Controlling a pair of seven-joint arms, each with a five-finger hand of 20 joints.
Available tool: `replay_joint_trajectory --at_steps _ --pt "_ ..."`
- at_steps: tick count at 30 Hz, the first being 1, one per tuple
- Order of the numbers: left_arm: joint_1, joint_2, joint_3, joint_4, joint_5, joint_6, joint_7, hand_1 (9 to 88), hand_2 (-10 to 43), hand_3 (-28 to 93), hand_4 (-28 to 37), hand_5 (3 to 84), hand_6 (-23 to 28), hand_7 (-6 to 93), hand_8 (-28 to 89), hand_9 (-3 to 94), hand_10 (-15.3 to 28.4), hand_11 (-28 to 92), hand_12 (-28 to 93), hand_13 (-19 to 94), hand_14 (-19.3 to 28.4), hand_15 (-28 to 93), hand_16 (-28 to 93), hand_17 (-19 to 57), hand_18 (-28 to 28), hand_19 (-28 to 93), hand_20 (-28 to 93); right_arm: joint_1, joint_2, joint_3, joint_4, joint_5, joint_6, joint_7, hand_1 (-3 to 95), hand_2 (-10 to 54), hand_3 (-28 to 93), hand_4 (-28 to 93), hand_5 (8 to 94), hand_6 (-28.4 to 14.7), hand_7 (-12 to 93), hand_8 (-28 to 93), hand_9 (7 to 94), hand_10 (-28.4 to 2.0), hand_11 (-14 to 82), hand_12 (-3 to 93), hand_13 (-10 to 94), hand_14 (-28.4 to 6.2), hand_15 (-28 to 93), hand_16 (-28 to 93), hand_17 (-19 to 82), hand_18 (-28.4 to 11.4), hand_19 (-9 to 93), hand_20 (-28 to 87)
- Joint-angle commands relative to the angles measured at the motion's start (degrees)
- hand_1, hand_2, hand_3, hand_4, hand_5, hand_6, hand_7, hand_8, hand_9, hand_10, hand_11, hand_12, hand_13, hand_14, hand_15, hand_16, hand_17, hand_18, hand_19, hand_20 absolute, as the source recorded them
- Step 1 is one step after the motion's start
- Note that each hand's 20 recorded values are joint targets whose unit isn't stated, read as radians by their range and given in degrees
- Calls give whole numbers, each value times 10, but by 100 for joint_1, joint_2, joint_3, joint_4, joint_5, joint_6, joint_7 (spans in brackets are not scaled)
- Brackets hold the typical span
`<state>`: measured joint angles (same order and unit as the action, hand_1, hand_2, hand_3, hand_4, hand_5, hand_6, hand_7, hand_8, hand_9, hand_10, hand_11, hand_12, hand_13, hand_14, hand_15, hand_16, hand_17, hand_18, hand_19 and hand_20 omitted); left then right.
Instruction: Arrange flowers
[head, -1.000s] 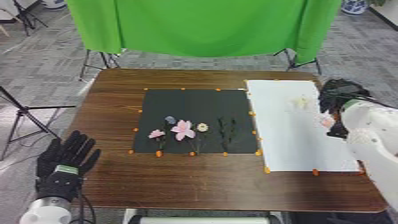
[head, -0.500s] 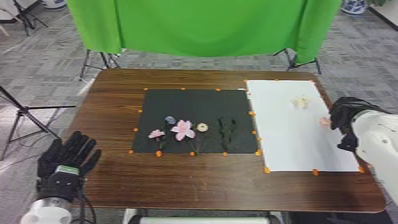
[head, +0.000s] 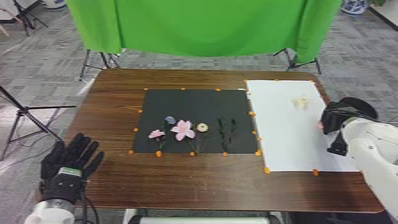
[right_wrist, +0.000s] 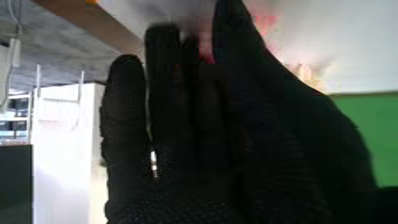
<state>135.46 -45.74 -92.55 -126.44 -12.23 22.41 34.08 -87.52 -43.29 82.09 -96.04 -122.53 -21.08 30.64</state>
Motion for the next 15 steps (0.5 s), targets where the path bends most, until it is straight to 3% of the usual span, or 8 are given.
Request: replay_joint_trajectory --at_steps 1,5,6,9,12,15 --pt "-138 -14 126 -17 -93 -185 -62 311 172 720 -283 463 96 236 -127 410 155 284 101 296 170 497 -108 -69 157 443 79 -563 1 16 -51 -208 682 -151 640 -95 608 -283 779 47 270 -18 854 -58 51 342 708 -37 228 438 307 -174 730 384" --pt "-100 -68 11 -34 9 -119 -152 310 172 721 -283 463 96 234 -126 411 156 285 102 296 170 499 -110 -68 157 442 79 -697 130 -7 -471 -363 1213 -195 632 -95 625 -283 796 48 270 -7 872 -60 52 355 724 -38 228 453 316 -178 738 393" --pt "-45 -42 -27 -56 -49 -138 -86 310 172 722 -283 463 96 234 -126 411 156 285 101 295 170 500 -110 -68 157 442 79 -671 144 -36 -603 -424 1229 -246 630 -95 628 -283 796 48 271 -5 874 -61 51 355 725 -38 229 454 317 -179 739 394" --pt "40 -40 -89 -78 -45 -127 -42 310 172 721 -283 463 95 234 -126 410 155 284 102 294 169 500 -110 -68 157 442 79 -642 183 -194 -944 -797 1451 -468 626 -95 635 -283 796 47 272 -3 874 -60 52 358 725 -38 228 456 317 -179 740 395" --pt "-19 -97 -93 -65 -28 -117 -101 309 172 722 -283 462 96 234 -126 410 155 284 102 293 168 499 -111 -68 157 442 79 -320 81 -524 -1193 -794 1479 -529 626 -95 634 -283 791 47 278 2 870 -59 54 367 722 -37 230 460 315 -178 739 396" --pt "-19 -66 -61 -78 -27 -100 -70 310 173 721 -283 462 96 233 -126 409 155 283 102 292 168 499 -110 -69 157 443 79 123 -83 -973 -1326 -877 1587 -752 622 -95 641 -283 790 47 281 1 869 -59 53 366 720 -38 230 459 315 -180 739 396"
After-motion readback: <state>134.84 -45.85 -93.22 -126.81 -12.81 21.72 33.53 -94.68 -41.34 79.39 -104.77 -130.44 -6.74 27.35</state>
